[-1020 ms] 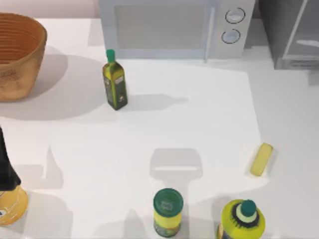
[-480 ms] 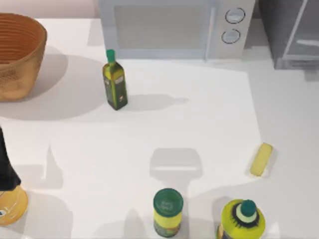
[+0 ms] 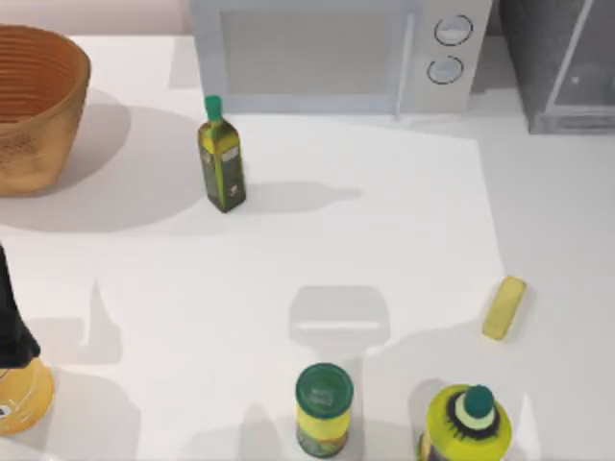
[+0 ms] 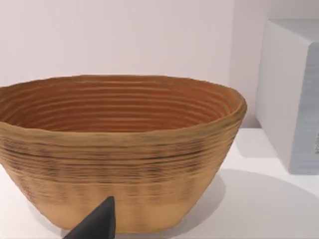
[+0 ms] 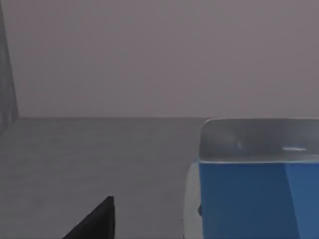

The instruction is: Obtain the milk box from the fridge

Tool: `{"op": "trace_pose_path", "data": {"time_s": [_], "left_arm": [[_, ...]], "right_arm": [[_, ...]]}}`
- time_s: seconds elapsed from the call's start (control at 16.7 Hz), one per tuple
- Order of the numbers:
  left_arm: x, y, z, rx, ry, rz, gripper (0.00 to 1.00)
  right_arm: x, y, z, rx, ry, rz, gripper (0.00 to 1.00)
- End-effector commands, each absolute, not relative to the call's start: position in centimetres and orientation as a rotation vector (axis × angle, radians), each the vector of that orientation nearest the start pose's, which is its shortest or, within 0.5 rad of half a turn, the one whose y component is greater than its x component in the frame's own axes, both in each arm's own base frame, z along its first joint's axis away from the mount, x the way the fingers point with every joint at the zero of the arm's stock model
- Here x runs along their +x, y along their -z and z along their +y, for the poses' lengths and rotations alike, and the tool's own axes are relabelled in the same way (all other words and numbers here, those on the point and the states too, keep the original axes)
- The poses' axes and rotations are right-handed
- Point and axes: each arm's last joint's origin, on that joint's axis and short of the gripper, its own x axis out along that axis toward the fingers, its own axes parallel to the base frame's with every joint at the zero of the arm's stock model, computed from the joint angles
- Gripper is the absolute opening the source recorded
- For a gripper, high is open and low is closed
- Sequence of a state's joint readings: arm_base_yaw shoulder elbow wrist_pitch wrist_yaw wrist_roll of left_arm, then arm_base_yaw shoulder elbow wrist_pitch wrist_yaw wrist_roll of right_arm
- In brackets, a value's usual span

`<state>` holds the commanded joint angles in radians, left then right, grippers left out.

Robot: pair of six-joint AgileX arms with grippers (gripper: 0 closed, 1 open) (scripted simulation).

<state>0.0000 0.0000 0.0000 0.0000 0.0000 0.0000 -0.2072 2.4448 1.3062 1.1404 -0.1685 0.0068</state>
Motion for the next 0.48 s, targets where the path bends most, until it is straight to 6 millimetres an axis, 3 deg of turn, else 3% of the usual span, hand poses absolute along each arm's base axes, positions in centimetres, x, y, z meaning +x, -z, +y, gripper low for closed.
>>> {"op": "trace_pose_path", "data": {"time_s": [0.18,0.48], "left_arm": [[10.57,-16.00,-0.12,0.000,0.000,0.000,1.00],[10.57,-16.00,-0.12,0.000,0.000,0.000,1.00]], "right_arm": [[47.49,-7.13,-8.90,-0.004,0.010,0.000,1.00],[47.49,-7.13,-8.90,-0.004,0.010,0.000,0.62]]}}
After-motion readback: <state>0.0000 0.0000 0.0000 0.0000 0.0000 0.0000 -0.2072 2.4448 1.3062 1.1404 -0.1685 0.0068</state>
